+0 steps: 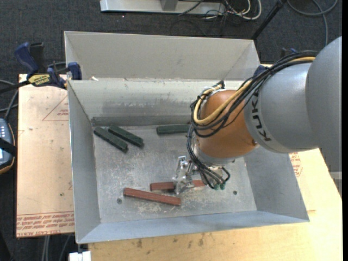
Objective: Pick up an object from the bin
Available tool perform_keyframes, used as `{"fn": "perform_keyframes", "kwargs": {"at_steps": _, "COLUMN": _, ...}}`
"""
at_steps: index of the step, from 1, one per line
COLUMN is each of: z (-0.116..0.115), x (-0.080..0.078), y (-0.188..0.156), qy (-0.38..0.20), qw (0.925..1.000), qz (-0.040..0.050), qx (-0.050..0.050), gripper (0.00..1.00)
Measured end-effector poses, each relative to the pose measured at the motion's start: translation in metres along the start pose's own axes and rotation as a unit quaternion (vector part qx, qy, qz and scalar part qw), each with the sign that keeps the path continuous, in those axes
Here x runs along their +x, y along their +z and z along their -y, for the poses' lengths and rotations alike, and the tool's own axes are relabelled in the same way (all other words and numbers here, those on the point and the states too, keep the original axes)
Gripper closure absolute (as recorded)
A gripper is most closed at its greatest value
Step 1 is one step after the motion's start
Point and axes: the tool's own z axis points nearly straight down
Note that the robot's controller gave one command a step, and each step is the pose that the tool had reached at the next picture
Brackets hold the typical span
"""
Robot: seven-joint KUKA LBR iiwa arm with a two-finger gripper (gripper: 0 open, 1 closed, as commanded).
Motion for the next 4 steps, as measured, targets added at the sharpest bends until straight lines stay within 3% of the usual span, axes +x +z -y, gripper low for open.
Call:
{"fn": "perform_keyframes", "kwargs": {"at_steps": 1, "z": 0.002, "x": 0.001, "y": 0.008, "qy": -0.013, "qw": 0.9999, "qz": 0.0032, "qx": -0.001, "gripper": 1.00}}
{"fn": "perform_keyframes", "kwargs": {"at_steps": 2, "z": 0.002, "x": -0.006, "y": 0.005, "qy": -0.018, "qw": 0.9998, "qz": -0.0047, "qx": -0.001, "gripper": 1.00}}
{"fn": "perform_keyframes", "kwargs": {"at_steps": 3, "z": 0.000, "x": -0.010, "y": -0.024, "qy": -0.007, "qw": 1.0000, "qz": -0.0052, "qx": 0.000, "gripper": 1.00}}
{"fn": "perform_keyframes", "kwargs": {"at_steps": 4, "z": -0.010, "x": -0.002, "y": -0.086, "qy": -0.005, "qw": 1.0000, "qz": -0.0076, "qx": 0.000, "gripper": 1.00}}
